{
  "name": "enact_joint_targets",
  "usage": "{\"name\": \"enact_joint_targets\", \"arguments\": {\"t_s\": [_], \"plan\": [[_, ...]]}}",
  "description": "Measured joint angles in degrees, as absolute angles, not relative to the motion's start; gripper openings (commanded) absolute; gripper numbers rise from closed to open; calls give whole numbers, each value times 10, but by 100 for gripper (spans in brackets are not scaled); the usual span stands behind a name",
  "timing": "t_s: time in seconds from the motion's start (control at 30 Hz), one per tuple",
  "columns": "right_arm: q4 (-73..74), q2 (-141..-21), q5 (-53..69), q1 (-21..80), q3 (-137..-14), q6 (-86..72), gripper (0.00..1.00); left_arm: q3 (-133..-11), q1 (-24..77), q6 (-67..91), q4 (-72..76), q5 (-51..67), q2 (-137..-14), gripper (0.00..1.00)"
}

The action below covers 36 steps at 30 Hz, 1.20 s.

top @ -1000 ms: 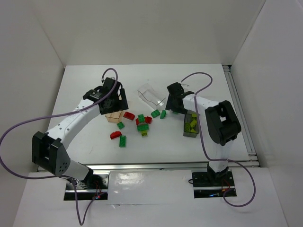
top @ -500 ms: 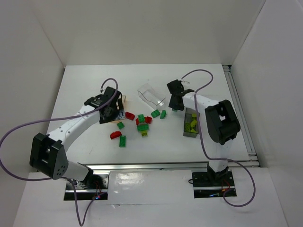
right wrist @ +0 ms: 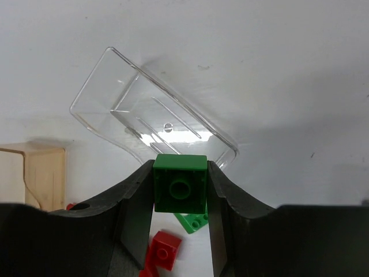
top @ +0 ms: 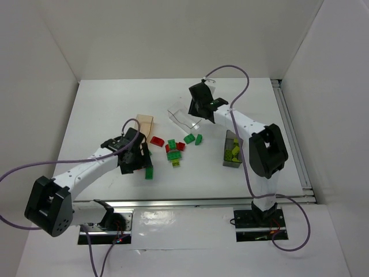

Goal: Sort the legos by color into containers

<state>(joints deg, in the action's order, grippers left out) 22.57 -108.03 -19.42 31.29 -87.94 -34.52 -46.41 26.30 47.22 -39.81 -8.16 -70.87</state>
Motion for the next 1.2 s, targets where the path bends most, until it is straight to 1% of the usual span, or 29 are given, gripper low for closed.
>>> {"name": "enact_joint_targets", "arguments": {"t_s": [0.13, 0.2, 0.23, 0.27, 0.3, 0.37, 0.4, 0.47, 0.53, 0.57, 0.63, 0.67, 0.77, 0.8, 0.97, 1.2], "plan": [[227, -1126, -184, 315, -906, -340, 49, -444, 287, 492, -373, -73, -738, 94], [229, -1146, -178, 315, -918, -336, 56, -438, 296, 499, -357, -72, -756, 94], [230, -1155, -175, 315, -924, -335, 61, -437, 300, 500, -352, -72, -766, 94], [232, -1161, -171, 315, -929, -334, 69, -437, 304, 502, -346, -72, -779, 91], [232, -1165, -169, 315, -932, -334, 79, -437, 309, 507, -339, -73, -792, 90], [232, -1167, -165, 315, -934, -332, 87, -436, 315, 514, -328, -77, -809, 88], [233, -1167, -163, 315, -935, -329, 89, -432, 317, 516, -319, -78, -812, 85], [232, -1167, -160, 315, -938, -325, 89, -426, 322, 518, -307, -81, -817, 82], [231, -1164, -161, 315, -937, -324, 89, -428, 324, 521, -303, -85, -823, 76], [231, -1162, -161, 315, -936, -323, 89, -430, 324, 524, -301, -88, -827, 71], [230, -1148, -161, 315, -924, -322, 89, -438, 324, 528, -298, -92, -837, 60], [229, -1137, -161, 315, -914, -321, 89, -443, 325, 527, -294, -93, -843, 44], [227, -1104, -163, 313, -890, -320, 89, -453, 328, 528, -286, -94, -853, 25], [228, -1090, -163, 312, -880, -319, 89, -455, 330, 526, -284, -94, -855, 23], [225, -1002, -181, 297, -797, -314, 89, -493, 336, 524, -318, -99, -862, 23], [238, -866, -206, 235, -684, -310, 89, -625, 338, 491, -362, -115, -861, 23]]}}
